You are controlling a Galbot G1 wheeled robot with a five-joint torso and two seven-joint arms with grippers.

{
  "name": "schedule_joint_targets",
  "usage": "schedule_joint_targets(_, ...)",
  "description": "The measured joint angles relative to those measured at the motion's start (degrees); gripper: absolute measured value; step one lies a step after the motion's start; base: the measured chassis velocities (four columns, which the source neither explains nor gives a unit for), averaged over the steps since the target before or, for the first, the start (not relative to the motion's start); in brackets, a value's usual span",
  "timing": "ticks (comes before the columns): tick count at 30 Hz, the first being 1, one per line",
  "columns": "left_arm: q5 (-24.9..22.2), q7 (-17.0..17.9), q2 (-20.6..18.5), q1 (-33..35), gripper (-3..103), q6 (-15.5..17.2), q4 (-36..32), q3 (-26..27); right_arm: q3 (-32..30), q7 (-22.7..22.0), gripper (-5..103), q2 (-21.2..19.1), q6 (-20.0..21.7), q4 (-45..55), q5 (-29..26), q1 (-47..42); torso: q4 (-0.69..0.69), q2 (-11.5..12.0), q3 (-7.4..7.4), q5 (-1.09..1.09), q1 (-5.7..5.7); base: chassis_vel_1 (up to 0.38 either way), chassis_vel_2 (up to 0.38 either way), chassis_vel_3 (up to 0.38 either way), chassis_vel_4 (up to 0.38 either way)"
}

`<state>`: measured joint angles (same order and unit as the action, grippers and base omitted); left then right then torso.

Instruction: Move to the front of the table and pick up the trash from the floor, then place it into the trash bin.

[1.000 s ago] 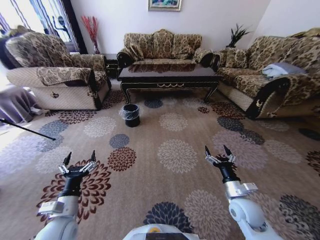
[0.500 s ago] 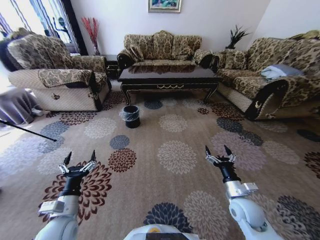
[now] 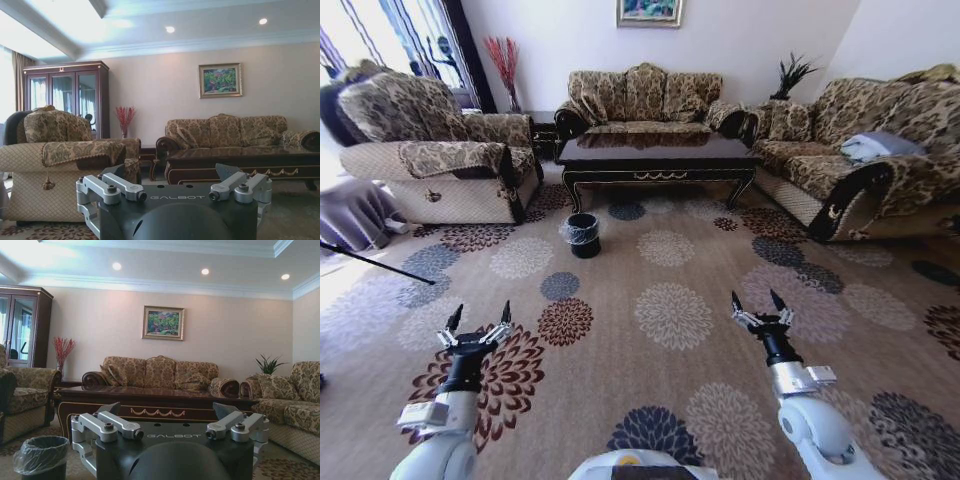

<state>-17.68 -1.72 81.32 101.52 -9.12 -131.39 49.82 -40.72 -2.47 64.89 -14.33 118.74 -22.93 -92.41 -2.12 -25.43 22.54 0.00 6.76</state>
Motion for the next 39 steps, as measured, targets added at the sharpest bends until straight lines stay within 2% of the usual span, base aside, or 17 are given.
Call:
schedule_joint_targets(10, -2.24, -0.02, -2.26, -1.46, 100, 0.94, 0.75, 1.81, -1.02, 0.03, 100, -2.15, 0.16, 0.76, 2.40, -0.92, 0.00, -2.33, 1.38, 0.00, 0.94, 0.000, 0.000, 0.000, 0.000)
schedule_joint_targets(16, -4.04, -0.05, -3.98, -2.49, 100, 1.61, 1.06, 3.47, -1.62, -1.98, 100, -4.11, 0.71, 2.83, 3.94, -4.94, 0.00, -4.02, 2.49, 0.00, 1.53, 0.000, 0.000, 0.000, 0.000)
schedule_joint_targets(27, -4.39, -0.19, -4.40, -3.20, 100, 1.75, 1.38, 3.36, -1.87, -3.01, 100, -3.11, 0.76, 4.59, 5.57, -8.31, 0.00, -6.44, 3.91, 0.00, 2.53, 0.000, 0.000, 0.000, 0.000)
schedule_joint_targets(36, -4.44, -0.32, -4.15, -3.06, 100, 1.74, 1.54, 3.01, -1.85, -4.49, 100, -2.99, 1.83, 7.35, 0.49, -8.80, 0.00, -8.59, 5.26, 0.00, 3.33, 0.000, 0.000, 0.000, 0.000)
schedule_joint_targets(39, -4.35, -0.33, -4.04, -3.05, 100, 1.68, 1.58, 2.85, -1.79, -5.03, 100, -3.41, 3.19, 9.29, -2.98, -9.34, 0.00, -9.49, 5.83, 0.00, 3.66, 0.000, 0.000, 0.000, 0.000)
